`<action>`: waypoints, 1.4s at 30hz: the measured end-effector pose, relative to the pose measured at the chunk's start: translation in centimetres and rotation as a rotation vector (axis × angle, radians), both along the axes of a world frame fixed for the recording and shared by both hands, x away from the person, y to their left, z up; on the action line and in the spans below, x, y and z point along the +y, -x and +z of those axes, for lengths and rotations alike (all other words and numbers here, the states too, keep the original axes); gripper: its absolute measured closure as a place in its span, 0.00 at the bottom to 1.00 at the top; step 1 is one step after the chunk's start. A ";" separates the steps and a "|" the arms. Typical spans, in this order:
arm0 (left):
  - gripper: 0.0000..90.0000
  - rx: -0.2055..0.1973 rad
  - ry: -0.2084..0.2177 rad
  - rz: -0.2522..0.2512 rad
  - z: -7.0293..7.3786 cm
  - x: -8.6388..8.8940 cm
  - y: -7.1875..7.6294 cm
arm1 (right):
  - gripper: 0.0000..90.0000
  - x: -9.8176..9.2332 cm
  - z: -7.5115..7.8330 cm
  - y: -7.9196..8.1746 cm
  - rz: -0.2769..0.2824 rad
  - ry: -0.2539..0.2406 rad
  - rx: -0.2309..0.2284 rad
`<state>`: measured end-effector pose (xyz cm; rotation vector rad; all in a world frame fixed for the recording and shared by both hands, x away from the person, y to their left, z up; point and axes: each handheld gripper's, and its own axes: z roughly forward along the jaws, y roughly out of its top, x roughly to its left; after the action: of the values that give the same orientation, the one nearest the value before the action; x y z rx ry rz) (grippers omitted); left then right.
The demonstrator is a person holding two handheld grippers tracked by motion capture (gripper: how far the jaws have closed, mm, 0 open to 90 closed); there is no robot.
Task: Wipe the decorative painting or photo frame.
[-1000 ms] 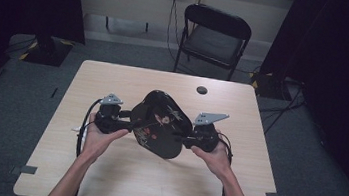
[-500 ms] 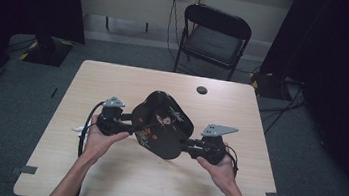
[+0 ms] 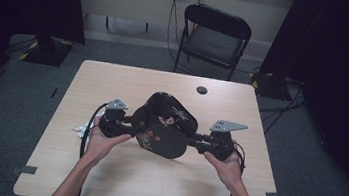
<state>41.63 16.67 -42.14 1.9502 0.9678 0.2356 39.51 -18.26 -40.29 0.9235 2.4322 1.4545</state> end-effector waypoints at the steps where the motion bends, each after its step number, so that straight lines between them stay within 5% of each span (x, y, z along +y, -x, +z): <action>1: 0.49 -0.002 0.002 -0.006 0.0 0.1 0.0 | 0.81 -0.1 -0.1 -0.1 -0.002 0.000 0.002; 27: 0.58 0.011 0.012 0.008 -0.3 -0.2 -0.5 | 0.79 -0.3 -0.3 -3.2 -0.059 -0.046 0.004; 42: 0.44 0.013 0.010 0.032 0.2 0.4 0.2 | 0.64 -0.8 -0.4 -2.8 -0.074 -0.066 0.017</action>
<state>41.42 17.03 -41.94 1.9301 1.0074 0.2367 42.35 -19.10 -40.72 1.0319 2.3482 1.5152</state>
